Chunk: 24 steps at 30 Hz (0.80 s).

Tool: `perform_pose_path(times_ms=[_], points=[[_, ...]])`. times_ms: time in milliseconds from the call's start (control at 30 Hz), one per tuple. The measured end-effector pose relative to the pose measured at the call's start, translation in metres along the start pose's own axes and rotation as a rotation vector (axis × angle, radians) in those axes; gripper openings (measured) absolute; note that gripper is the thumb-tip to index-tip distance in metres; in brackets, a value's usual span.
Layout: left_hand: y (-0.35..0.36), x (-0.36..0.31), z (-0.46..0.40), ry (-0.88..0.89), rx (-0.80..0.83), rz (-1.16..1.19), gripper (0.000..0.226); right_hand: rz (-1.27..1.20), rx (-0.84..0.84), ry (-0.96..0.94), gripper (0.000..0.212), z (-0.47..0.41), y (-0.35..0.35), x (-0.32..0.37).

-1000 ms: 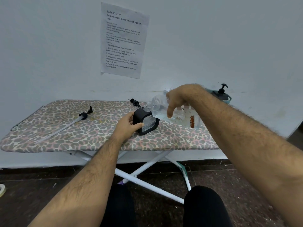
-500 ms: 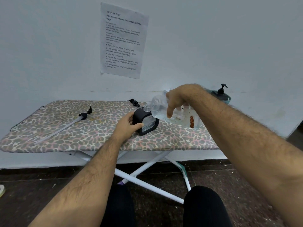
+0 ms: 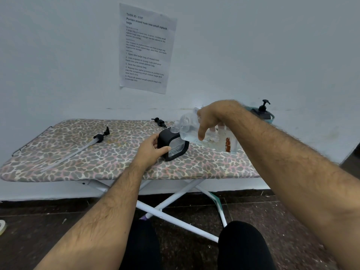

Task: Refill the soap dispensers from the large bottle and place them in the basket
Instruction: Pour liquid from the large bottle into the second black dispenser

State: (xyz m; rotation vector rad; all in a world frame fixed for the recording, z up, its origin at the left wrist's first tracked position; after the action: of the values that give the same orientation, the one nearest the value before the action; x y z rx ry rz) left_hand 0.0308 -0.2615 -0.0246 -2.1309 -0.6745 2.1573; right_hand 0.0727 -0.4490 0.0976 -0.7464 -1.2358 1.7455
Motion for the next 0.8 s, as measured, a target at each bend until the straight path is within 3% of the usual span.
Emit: perform_pose_path(times_ms=[800], points=[[-0.0002, -0.0005, -0.0009, 0.01, -0.011, -0.029, 0.056, -0.002, 0.014, 0.001, 0.078, 0.0032, 0.0008, 0.0023]])
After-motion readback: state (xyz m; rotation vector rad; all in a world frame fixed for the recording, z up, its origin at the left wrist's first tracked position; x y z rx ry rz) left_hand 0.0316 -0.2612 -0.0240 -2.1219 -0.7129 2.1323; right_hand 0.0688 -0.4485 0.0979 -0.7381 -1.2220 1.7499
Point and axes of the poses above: each hand's wrist, its own z-axis away from the middle knuckle, its own y-axis out of the palm, x = y × z, the point moved 9 cm from there along -z, towards the middle knuckle, and after that the axes turned 9 degrees about -y, right-handed, at the moved point
